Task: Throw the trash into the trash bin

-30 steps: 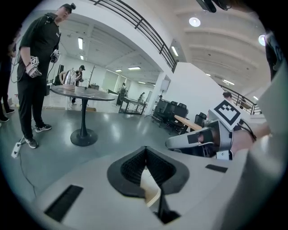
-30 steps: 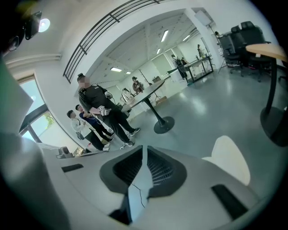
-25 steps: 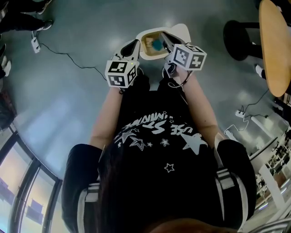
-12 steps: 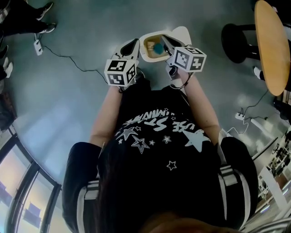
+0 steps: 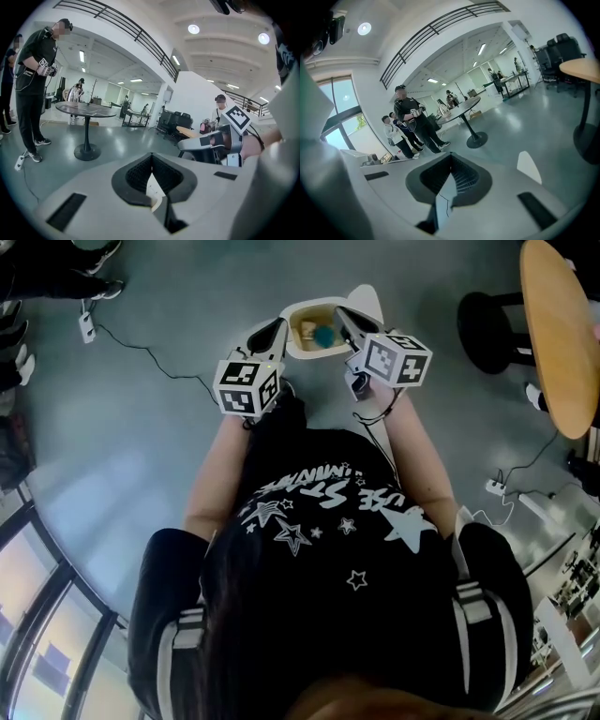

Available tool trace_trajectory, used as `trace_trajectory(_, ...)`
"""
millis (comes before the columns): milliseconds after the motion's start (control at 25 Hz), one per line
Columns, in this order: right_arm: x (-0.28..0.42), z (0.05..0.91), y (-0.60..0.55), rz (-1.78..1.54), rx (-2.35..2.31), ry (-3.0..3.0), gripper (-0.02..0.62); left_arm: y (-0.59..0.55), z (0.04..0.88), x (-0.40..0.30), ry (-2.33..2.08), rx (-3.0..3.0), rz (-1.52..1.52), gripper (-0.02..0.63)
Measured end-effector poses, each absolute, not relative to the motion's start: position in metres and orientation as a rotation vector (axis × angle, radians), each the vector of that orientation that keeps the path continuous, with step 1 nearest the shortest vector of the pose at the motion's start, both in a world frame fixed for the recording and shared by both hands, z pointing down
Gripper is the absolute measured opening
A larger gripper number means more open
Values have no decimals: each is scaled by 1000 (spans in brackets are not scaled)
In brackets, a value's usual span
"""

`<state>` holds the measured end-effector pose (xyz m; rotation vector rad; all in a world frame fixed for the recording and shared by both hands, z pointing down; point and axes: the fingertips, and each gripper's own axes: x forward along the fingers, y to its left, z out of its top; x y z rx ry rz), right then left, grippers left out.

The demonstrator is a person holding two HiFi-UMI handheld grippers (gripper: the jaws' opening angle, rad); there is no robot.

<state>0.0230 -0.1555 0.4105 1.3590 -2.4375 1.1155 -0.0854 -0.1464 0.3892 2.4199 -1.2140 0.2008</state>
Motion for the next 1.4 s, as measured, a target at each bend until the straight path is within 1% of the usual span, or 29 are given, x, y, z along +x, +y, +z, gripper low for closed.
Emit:
trace_trajectory(360, 52, 404, -115, 1050, 1334, -2479, 6, -115, 374, -68, -1298, 2437, 144, 11)
trace_trajectory(640, 52, 394, -88, 969, 1276, -2537, 6, -85, 369, -65, -1345, 2439, 124, 11)
trace_trajectory(1400, 76, 378, -34, 889, 1253, -2607, 6, -34, 336, -46, -1397, 2486, 25, 11)
